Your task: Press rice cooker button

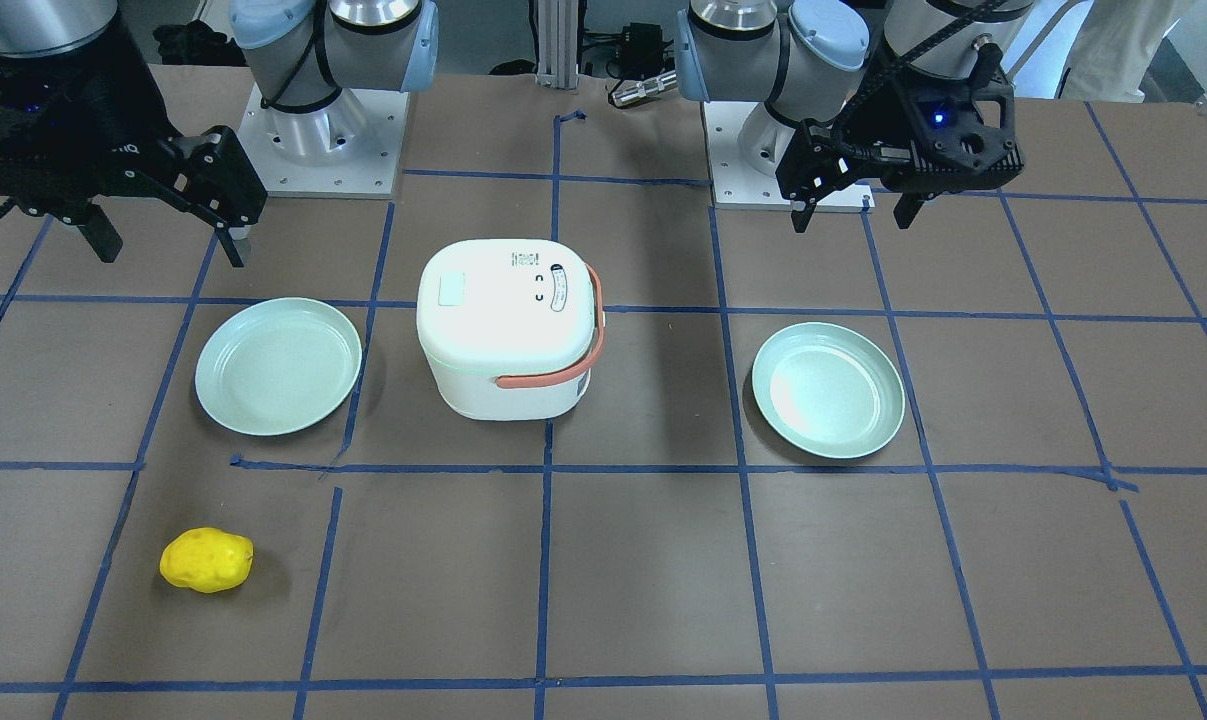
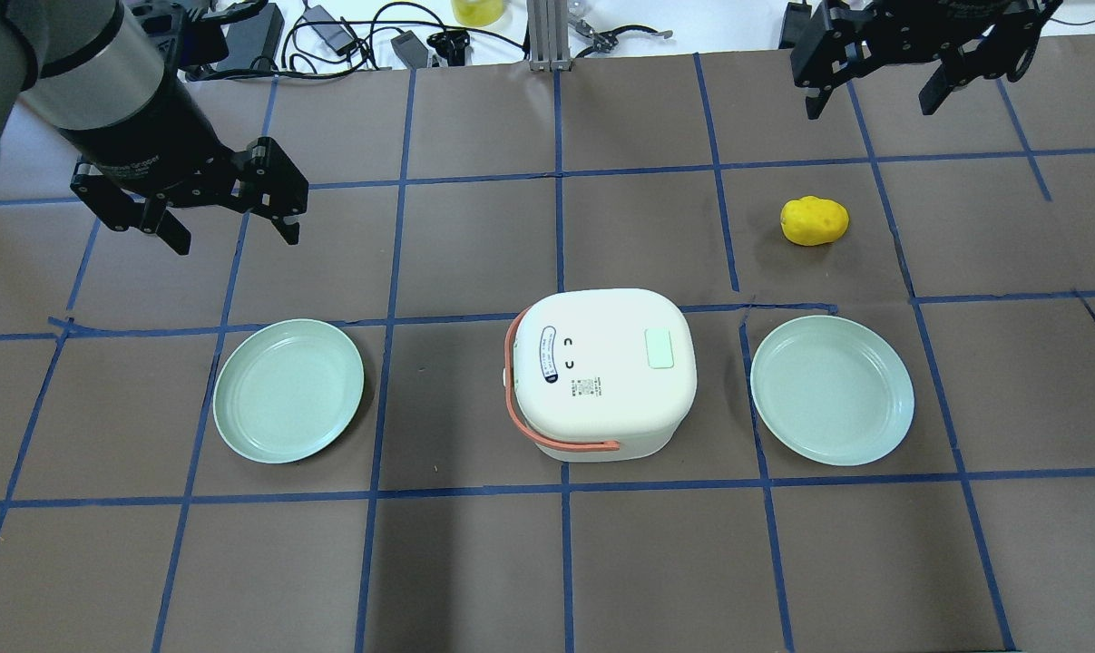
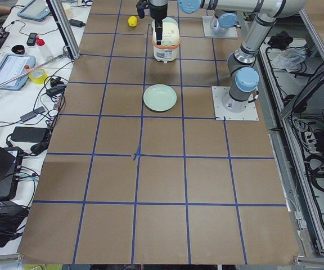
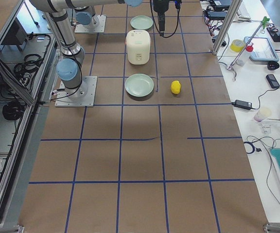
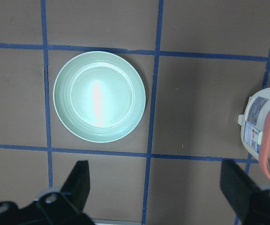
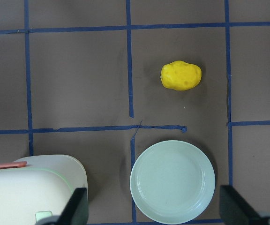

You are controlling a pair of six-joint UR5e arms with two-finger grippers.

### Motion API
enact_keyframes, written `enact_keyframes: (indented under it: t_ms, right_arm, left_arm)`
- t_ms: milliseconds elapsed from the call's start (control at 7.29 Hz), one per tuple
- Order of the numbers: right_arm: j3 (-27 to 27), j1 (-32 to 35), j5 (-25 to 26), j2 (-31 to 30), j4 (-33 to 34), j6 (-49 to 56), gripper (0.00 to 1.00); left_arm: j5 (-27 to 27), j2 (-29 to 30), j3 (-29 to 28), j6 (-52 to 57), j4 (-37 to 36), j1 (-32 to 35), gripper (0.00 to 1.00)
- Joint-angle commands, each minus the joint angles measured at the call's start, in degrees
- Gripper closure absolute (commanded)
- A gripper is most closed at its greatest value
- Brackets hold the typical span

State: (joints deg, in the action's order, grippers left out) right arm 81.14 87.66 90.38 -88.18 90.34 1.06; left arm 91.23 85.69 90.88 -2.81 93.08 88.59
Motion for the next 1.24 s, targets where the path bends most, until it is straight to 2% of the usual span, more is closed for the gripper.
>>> enact_keyframes:
  t_ms: [0,549,686,824,1098]
  right_arm:
    - [0.1,0.0,0.1,-0.2,0.0,0.0,0.00]
    - [0.2,0.1,0.1,-0.2,-0.4,-0.1,0.00]
    - [0.5,0.3,0.0,-0.3,-0.5,-0.3,0.05]
    - [0.7,0.5,-0.1,-0.5,-1.0,-0.3,0.26]
    - [3.7,0.8,-4.8,-2.9,-3.7,-0.5,0.72]
  left_arm:
    - [0.0,0.0,0.0,-0.1,0.0,0.0,0.00]
    - [0.0,0.0,0.0,0.0,0.0,0.0,0.00]
    - [0.0,0.0,0.0,0.0,0.0,0.0,0.00]
    - [0.0,0.0,0.0,0.0,0.0,0.0,0.00]
    - [0.0,0.0,0.0,0.0,0.0,0.0,0.00]
